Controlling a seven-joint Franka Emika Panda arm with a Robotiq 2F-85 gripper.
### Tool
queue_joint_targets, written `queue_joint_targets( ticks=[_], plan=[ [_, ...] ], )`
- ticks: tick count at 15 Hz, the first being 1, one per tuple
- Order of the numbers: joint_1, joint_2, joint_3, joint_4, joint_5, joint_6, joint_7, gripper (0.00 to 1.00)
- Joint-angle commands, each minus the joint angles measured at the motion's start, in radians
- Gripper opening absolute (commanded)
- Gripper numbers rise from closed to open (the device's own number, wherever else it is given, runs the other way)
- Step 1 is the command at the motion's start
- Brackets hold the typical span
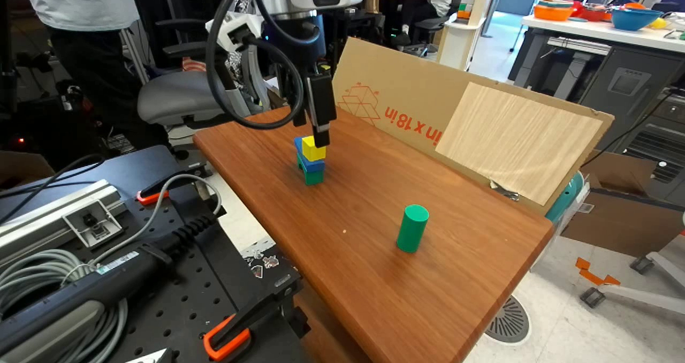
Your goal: Remove the yellow block from the stack and place it on top of the green block on the right
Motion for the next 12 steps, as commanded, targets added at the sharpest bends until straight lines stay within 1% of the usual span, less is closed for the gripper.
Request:
queue_joint_targets(
  ticks=[1, 8, 9, 10, 11, 12],
  plan=[
    [0.028, 0.053, -0.014, 0.055, 0.063, -0.014, -0.044, 1.00],
    [0.049, 0.087, -0.023, 0.085, 0.137, -0.020, -0.102, 1.00],
    [0.051, 0.090, -0.026, 0.089, 0.141, -0.023, -0.106, 0.75],
    [0.054, 0.093, -0.031, 0.092, 0.141, -0.024, -0.104, 0.72],
    [0.057, 0.095, -0.036, 0.095, 0.138, -0.026, -0.102, 0.66],
    [0.059, 0.098, -0.041, 0.097, 0.136, -0.027, -0.098, 0.56]
  ],
)
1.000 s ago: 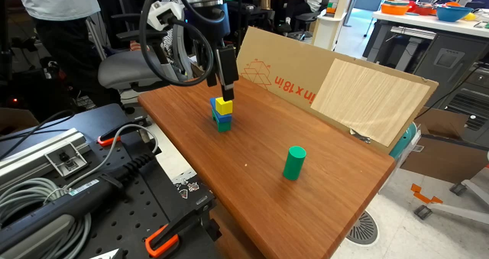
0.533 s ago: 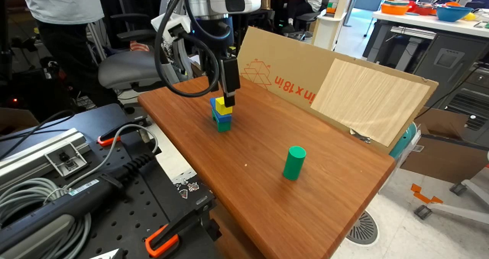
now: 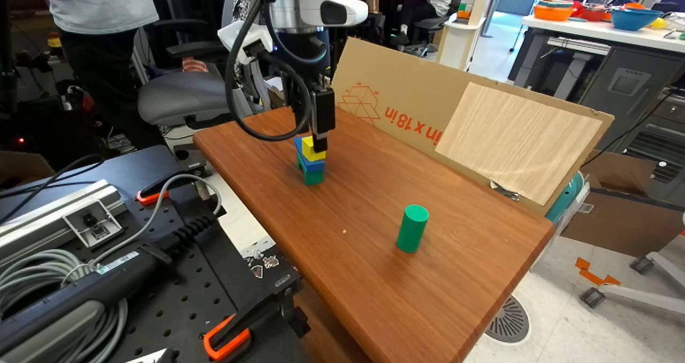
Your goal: Remove the yellow block from the stack and place it on top of the green block on the right
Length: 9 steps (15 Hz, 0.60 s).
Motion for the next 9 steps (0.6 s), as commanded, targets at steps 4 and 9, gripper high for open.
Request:
queue_joint_targets(
  ticks=[4, 9],
  plan=[
    [0.032, 0.025, -0.039, 0.034, 0.027, -0.035, -0.023, 0.27],
    [0.027, -0.022, -0.024, 0.023, 0.061, -0.072, -0.032, 0.08]
  ],
)
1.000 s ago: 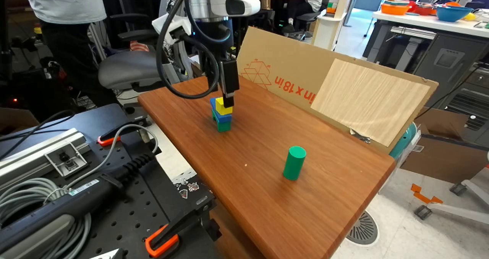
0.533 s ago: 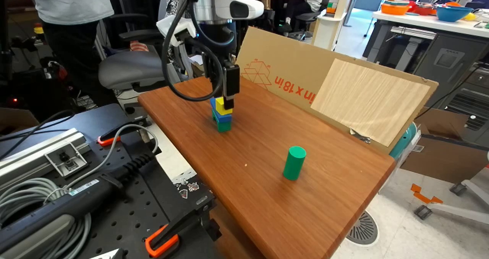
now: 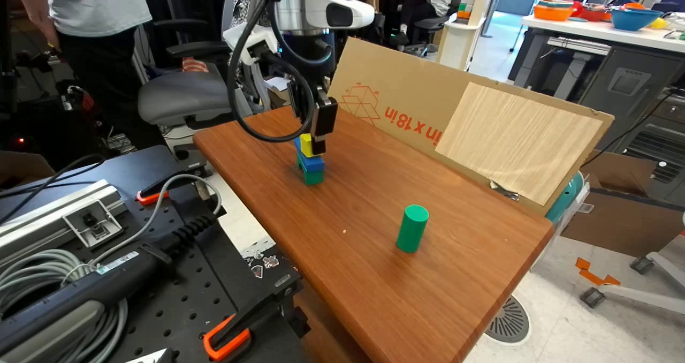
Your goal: Remove the yellow block from the stack and place it on top of the green block on the right
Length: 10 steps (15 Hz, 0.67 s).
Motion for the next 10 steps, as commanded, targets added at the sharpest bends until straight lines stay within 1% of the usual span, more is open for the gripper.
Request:
queue_joint_targets(
  ticks=[1, 5, 10],
  plan=[
    [0.019, -0.041, -0.003, 0.011, 0.058, -0.051, -0.037, 0.08],
    [0.014, -0.079, -0.016, 0.027, 0.069, -0.057, -0.034, 0.08],
    [-0.002, -0.135, -0.083, 0.017, 0.004, -0.073, 0.003, 0.08]
  ],
)
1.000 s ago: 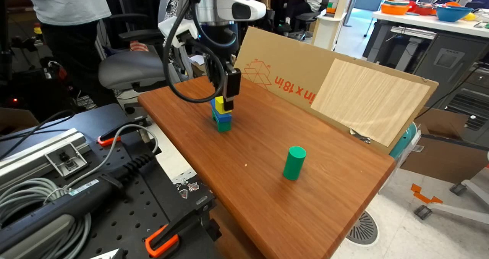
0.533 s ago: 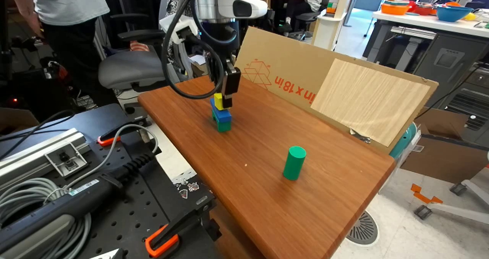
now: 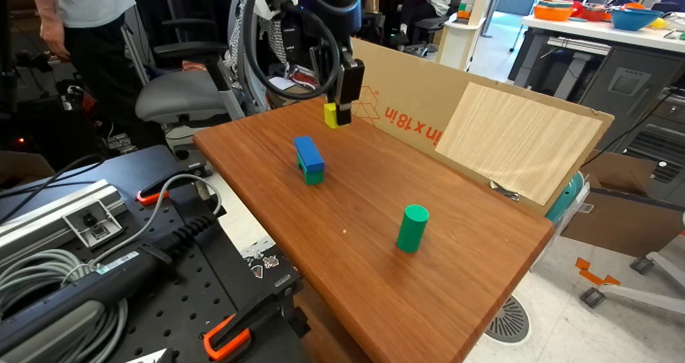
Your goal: Remove the yellow block from the stack and place it on top of the green block on the right
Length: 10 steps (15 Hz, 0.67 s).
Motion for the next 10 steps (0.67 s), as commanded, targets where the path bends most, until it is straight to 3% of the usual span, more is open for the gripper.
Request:
queue_joint_targets(
  ticks=[1, 10],
  plan=[
    [-0.014, -0.058, -0.052, -0.022, -0.048, -0.028, 0.018, 0.08],
    [-0.089, -0.068, -0.145, -0.047, -0.145, -0.037, 0.041, 0.08]
  ],
)
